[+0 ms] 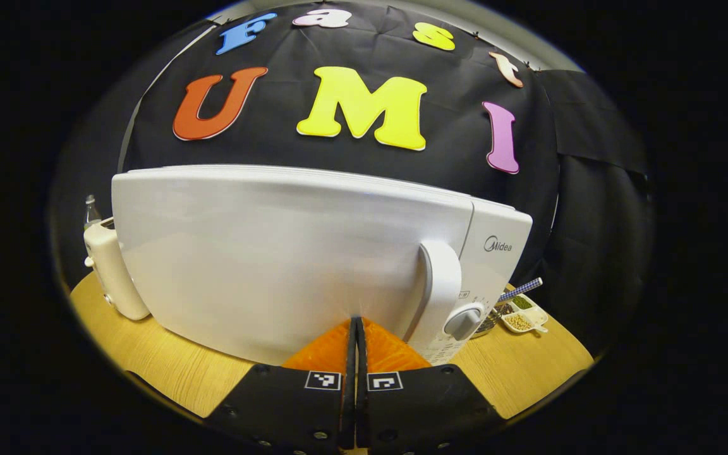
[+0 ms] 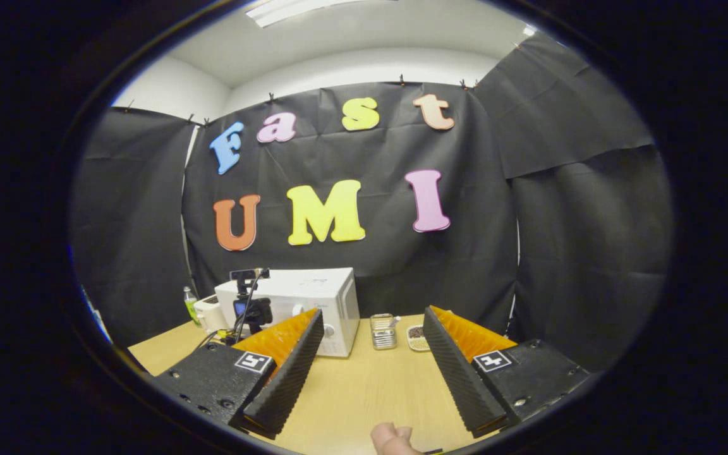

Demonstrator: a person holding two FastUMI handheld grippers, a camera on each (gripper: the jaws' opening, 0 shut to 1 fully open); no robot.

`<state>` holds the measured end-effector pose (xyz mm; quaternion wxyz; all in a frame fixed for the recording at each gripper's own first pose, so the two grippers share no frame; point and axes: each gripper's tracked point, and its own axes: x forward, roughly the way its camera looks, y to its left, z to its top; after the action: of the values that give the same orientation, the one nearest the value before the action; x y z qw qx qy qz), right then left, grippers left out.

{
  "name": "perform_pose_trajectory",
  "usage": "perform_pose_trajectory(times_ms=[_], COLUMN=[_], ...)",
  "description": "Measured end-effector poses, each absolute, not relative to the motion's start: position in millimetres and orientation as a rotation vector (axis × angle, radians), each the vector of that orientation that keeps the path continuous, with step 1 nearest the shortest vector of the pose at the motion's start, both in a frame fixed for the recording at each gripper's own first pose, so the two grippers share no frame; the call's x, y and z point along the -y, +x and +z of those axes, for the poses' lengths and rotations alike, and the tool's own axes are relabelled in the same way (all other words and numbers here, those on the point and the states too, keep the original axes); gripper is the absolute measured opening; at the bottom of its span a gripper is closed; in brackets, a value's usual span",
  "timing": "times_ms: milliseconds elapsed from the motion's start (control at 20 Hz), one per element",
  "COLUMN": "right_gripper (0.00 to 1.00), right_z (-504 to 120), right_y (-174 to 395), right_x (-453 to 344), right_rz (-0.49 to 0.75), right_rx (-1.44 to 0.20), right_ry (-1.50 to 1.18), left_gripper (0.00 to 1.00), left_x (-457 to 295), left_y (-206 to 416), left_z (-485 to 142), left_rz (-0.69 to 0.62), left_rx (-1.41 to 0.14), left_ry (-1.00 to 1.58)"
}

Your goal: Open the microwave oven with the left hand, put the food in, and close the microwave oven.

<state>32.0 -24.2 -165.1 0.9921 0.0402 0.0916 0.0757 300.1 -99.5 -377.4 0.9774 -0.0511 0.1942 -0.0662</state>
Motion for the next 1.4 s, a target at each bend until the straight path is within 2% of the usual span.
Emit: perform_pose_trajectory(times_ms=[300,550,600,650,700,750,800,1250,1400], right_gripper=[1.00,1.00,1.00,0.92,1.00,1.00,1.00,1.00,1.00], right_z=[-169,-171,-172,-171,-170,-169,-168,-144,-133], right_y=[14,8,7,7,4,2,0,-41,-57], right_x=[25,34,35,34,31,28,26,18,15], right_rz=[0.146,0.117,0.112,0.111,0.116,0.121,0.125,0.118,0.114], right_rx=[-0.203,-0.194,-0.189,-0.186,-0.184,-0.184,-0.181,-0.135,-0.106], right_ry=[0.115,0.107,0.100,0.100,0.105,0.111,0.115,0.122,0.102], left_gripper=[0.01,0.00,0.30,0.60,0.80,0.93,0.97,0.95,0.95], left_x=[92,73,72,73,71,70,67,36,42], left_y=[288,238,224,212,195,180,165,30,-10], left_z=[-380,-331,-319,-308,-296,-280,-267,-165,-145], left_rz=[-0.105,-0.069,-0.059,-0.064,-0.064,-0.060,-0.056,-0.005,-0.036], left_rx=[-0.431,-0.372,-0.356,-0.334,-0.313,-0.295,-0.273,-0.139,-0.121], left_ry=[-0.078,-0.026,-0.018,-0.019,-0.025,-0.028,-0.025,-0.011,-0.052])
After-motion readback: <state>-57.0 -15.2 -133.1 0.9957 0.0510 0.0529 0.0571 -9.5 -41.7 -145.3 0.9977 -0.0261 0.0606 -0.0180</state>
